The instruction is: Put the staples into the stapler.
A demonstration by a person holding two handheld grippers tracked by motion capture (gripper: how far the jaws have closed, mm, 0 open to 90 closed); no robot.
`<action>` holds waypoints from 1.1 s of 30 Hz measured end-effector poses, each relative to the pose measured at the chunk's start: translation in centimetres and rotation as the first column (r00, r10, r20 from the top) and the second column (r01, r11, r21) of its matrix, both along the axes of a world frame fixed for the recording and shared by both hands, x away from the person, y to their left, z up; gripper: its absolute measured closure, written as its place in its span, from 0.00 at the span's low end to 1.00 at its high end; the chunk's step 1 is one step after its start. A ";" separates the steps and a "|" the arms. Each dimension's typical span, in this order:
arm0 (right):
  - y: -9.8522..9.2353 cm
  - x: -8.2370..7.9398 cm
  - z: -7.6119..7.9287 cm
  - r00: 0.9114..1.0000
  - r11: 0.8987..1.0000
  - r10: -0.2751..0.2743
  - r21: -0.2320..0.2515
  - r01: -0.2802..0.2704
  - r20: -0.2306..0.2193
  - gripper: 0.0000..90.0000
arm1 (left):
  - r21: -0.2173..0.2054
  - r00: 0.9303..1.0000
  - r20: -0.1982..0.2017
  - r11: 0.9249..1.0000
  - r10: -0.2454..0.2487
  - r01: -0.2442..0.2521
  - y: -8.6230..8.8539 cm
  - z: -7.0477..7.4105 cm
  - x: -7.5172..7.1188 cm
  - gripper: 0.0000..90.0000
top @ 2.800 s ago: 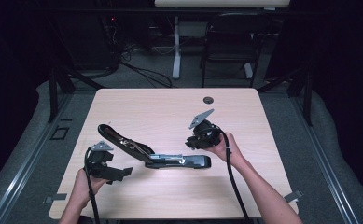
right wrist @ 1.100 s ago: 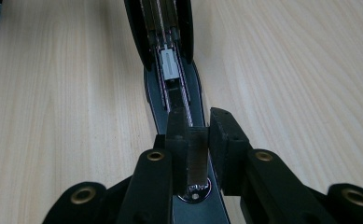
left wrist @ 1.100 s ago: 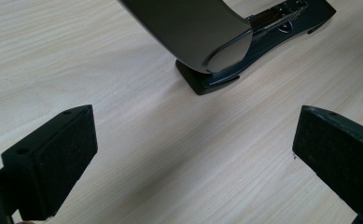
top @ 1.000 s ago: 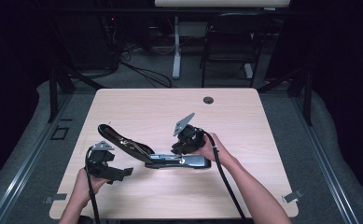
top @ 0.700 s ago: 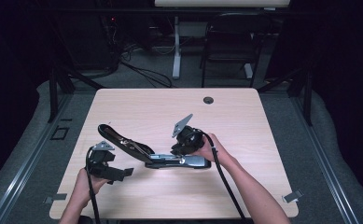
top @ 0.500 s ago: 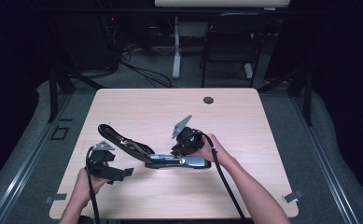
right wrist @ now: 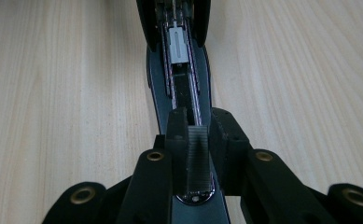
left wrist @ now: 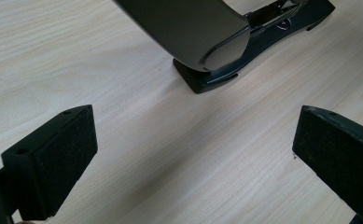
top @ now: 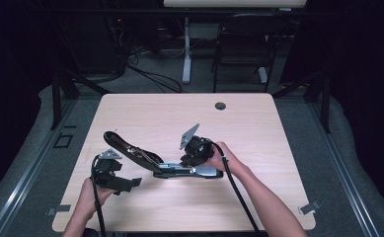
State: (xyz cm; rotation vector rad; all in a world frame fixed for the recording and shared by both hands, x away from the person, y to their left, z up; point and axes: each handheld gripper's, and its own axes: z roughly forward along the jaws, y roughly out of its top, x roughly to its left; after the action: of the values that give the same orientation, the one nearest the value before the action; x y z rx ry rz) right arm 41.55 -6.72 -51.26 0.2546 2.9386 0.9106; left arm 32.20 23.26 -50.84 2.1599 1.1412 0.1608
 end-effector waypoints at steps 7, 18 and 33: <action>0.1 0.2 -0.3 1.000 1.000 0.005 -0.003 -0.005 -0.007 0.87 | 0.002 1.000 -0.002 1.000 0.000 0.000 0.0 0.0 0.0 0.00; 0.0 0.1 0.0 1.000 1.000 0.018 0.007 -0.018 -0.004 0.87 | 0.001 1.000 -0.003 1.000 0.001 -0.001 0.0 0.0 0.0 0.00; -0.1 0.1 -0.1 0.999 0.999 0.032 0.005 -0.032 0.000 0.87 | 0.003 1.000 -0.007 1.000 -0.001 0.001 -0.1 -0.1 0.0 0.00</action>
State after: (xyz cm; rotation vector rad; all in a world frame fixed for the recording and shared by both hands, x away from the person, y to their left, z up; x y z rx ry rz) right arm 41.61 -6.79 -51.34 0.2082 2.9492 0.9213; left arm 32.21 23.16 -50.92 2.1649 1.1442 0.1547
